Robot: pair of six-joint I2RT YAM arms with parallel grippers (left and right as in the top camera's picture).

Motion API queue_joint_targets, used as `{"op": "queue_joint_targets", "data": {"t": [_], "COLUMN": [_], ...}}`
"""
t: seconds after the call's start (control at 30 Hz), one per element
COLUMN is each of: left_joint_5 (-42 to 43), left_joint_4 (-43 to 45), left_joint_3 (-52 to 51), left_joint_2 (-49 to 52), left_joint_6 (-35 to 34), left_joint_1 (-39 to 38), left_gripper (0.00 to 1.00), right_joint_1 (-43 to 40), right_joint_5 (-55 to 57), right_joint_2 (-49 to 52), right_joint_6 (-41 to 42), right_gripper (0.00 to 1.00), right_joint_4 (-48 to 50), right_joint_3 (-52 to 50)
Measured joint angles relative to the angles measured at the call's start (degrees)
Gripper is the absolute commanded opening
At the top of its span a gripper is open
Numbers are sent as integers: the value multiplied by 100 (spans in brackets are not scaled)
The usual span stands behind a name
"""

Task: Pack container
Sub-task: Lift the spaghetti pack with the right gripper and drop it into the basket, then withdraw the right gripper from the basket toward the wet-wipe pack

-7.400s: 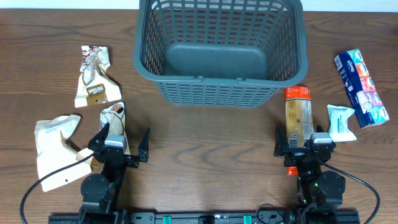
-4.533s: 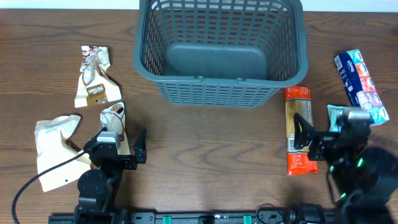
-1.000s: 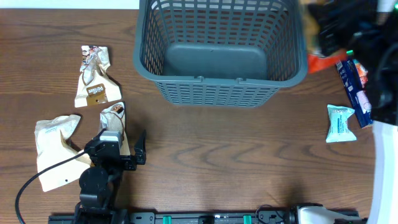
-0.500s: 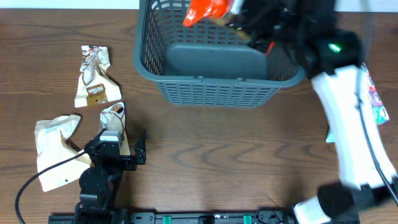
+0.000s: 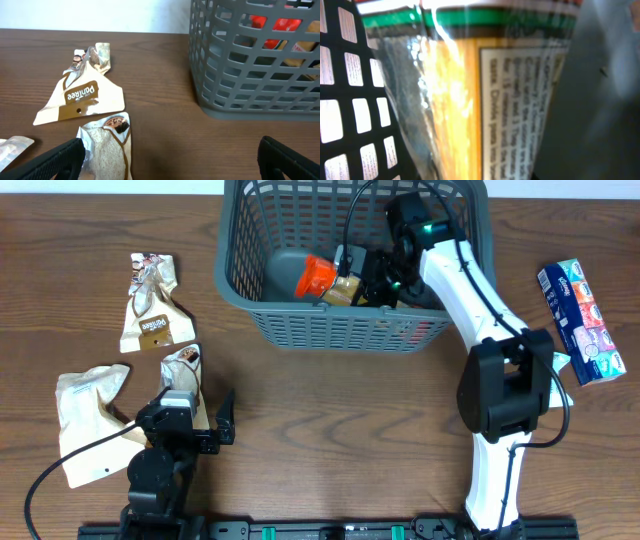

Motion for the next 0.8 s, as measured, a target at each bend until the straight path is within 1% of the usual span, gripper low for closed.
{"op": "queue_joint_targets", "data": {"t": [0.07,0.1,0.13,0.23,0.4,0.57,0.7,0.8], "left_joint_5": [0,0,0,0,0,0,0,0], "left_joint_4": [0,0,0,-13,-107,-127,-129,-127], "left_joint_3": [0,0,0,0,0,0,0,0], "left_joint_2": [0,0,0,0,0,0,0,0], "left_joint_6": [0,0,0,0,0,0,0,-2], "left_joint_1": [0,0,0,0,0,0,0,0], "left_gripper": [98,99,98,99,98,99,99,99], "right_joint_1": [15,24,24,24,24,11,-140,-608], "right_joint_5": [4,-4,-28,-114,-321,-365,125,916], "right_joint_2": [0,-7,-9,-35,-271,-841,-1617,-2337], "right_joint_6": [33,59,85,317,673,1075,1707,2448], "right_gripper": [39,48,51,56,54,56,57,62], "right_joint_4": [-52,-59,-61,-66,-96,42,103,48], "right_joint_3": [2,4,4,15,192,992,1871,2216]}}
